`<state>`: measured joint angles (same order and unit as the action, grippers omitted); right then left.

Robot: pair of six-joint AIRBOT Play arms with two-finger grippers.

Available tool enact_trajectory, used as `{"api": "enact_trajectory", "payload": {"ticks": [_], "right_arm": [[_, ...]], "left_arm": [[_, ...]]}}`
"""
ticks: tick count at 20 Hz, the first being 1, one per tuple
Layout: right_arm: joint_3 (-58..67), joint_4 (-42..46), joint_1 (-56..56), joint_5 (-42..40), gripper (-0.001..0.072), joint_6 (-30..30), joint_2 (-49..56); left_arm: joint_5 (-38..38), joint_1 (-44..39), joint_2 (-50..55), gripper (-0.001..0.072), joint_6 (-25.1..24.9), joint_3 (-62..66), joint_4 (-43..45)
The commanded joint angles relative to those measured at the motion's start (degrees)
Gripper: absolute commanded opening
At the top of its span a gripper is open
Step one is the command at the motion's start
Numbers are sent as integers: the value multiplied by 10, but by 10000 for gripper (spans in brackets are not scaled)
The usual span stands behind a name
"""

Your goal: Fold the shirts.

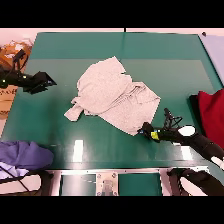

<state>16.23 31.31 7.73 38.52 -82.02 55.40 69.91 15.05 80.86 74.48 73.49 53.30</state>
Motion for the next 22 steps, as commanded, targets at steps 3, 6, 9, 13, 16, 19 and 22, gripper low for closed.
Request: {"api": "enact_trajectory", "payload": {"ticks": [3, 6, 9, 13, 16, 19, 22], "right_arm": [[121, 203, -154, 165, 9, -43, -33], [214, 426, -306, 266, 9, -147, -46], [228, 468, -403, 271, 9, -157, -42], [228, 469, -409, 260, 9, -131, -19], [229, 467, -409, 250, 9, -131, 1], [228, 444, -409, 252, 9, -119, 10], [228, 409, -407, 252, 9, -102, 10]], "left_arm": [[34, 0, 0, 708, 0, 0, 17], [57, 0, 0, 708, 0, 0, 18], [66, -7, 0, 708, 0, -4, 17], [53, -54, 0, 708, 0, -63, 16], [-9, -116, 0, 708, 0, -132, 14], [-68, -181, 3, 707, 1, -185, 11], [-127, -232, 15, 707, 3, -233, 3]]}}
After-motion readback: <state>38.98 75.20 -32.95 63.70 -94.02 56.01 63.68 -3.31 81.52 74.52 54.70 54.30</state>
